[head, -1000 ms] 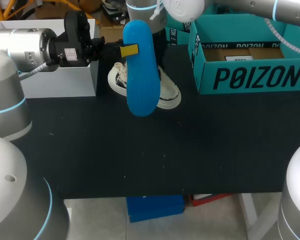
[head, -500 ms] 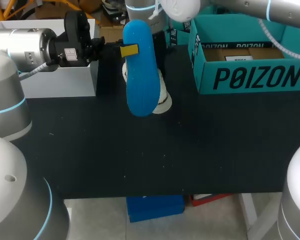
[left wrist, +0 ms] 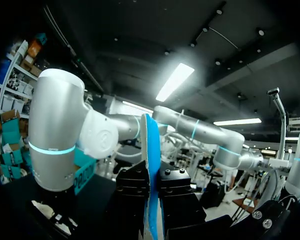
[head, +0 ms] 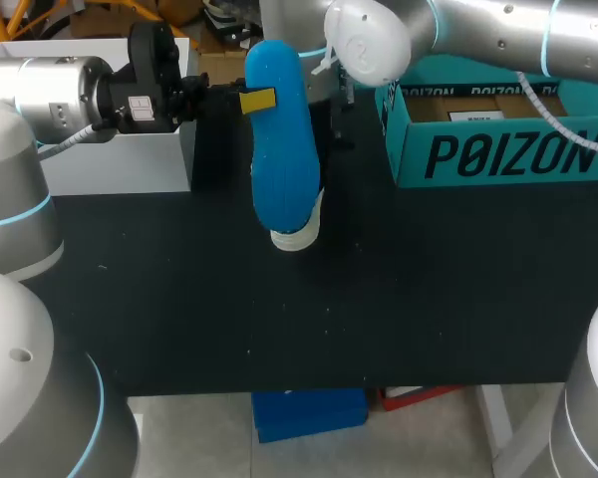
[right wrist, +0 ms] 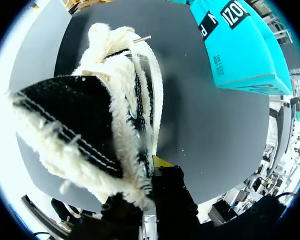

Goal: Take the shoe out of the shoebox, open the shoe tongue, remove and reinsert the insole, then place the shoe into the shoebox

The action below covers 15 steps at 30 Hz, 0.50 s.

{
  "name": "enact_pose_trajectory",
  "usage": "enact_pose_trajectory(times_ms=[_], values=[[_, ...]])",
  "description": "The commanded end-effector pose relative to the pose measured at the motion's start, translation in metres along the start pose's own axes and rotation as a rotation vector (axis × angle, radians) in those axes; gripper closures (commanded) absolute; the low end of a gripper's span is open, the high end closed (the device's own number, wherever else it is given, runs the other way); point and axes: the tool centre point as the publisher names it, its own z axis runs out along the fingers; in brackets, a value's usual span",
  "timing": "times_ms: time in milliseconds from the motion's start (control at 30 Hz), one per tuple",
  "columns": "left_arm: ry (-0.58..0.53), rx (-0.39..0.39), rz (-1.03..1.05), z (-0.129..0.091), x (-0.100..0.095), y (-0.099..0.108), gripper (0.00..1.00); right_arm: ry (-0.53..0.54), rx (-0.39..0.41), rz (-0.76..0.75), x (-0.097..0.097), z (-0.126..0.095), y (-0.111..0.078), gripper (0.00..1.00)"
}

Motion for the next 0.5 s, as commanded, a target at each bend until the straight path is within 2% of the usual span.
enact_pose_trajectory(times_ms=[33,500], values=[[-0.004,0.002,0.002,0.001,0.000,0.002,1.00,0.034,-0.019,0.040,-0.003,0.007,-0.005,1.00],[-0.004,0.002,0.002,0.001,0.000,0.002,1.00,0.023,-0.013,-0.023,0.005,0.036,-0.017,1.00]])
